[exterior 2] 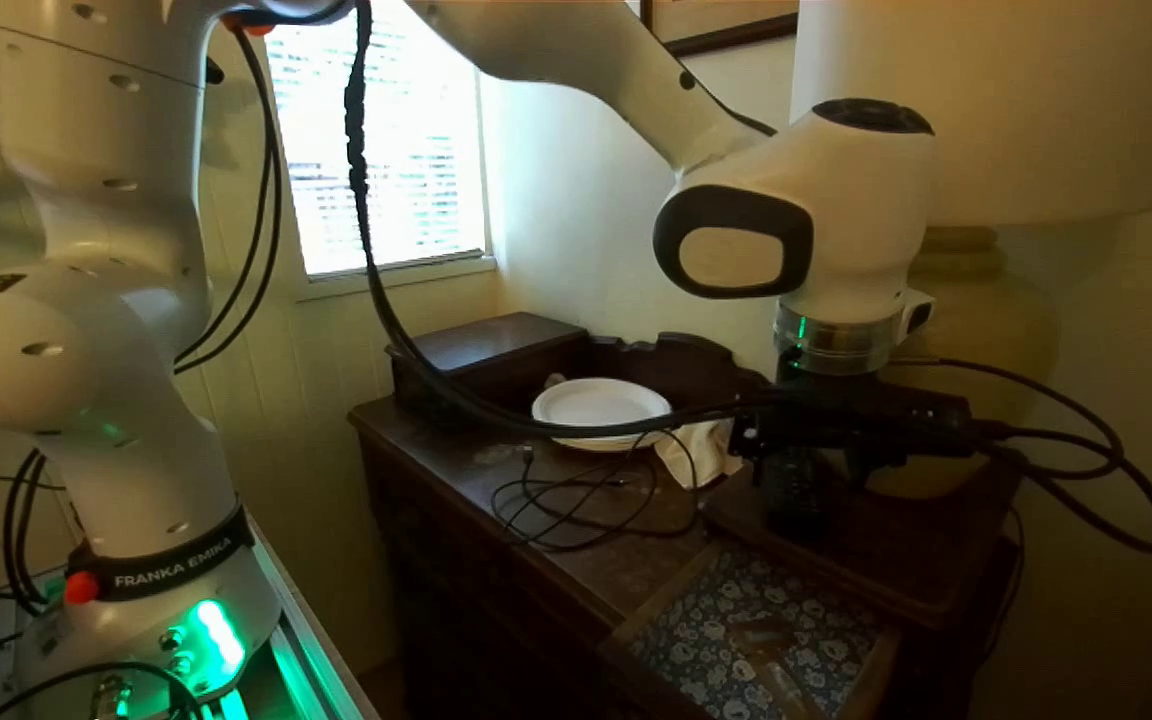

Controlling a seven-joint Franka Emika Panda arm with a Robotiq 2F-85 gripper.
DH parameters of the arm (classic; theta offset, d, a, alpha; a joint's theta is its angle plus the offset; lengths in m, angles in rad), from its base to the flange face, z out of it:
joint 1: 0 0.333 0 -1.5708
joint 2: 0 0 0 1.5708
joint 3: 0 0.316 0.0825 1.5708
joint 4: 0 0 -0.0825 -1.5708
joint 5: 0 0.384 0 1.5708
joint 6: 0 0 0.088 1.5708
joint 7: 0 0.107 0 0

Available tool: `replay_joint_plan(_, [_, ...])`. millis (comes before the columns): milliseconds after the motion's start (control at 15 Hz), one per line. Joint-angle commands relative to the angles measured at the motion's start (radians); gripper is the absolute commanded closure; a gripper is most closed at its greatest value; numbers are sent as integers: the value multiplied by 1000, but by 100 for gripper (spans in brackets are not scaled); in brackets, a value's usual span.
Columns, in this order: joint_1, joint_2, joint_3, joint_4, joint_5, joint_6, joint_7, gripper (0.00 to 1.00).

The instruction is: Pick up the remote and put it in the open drawer

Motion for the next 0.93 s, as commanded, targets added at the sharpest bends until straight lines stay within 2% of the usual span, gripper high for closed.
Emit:
replay_joint_plan(0, [-46,48,43,59,40,-41,-33,0])
replay_joint_plan(267, [-56,68,65,93,28,-74,-15,0])
replay_joint_plan(467, [-53,77,71,116,20,-103,7,8])
replay_joint_plan(533, [-50,80,72,123,17,-113,15,14])
replay_joint_plan(867, [-43,86,67,133,8,-135,64,13])
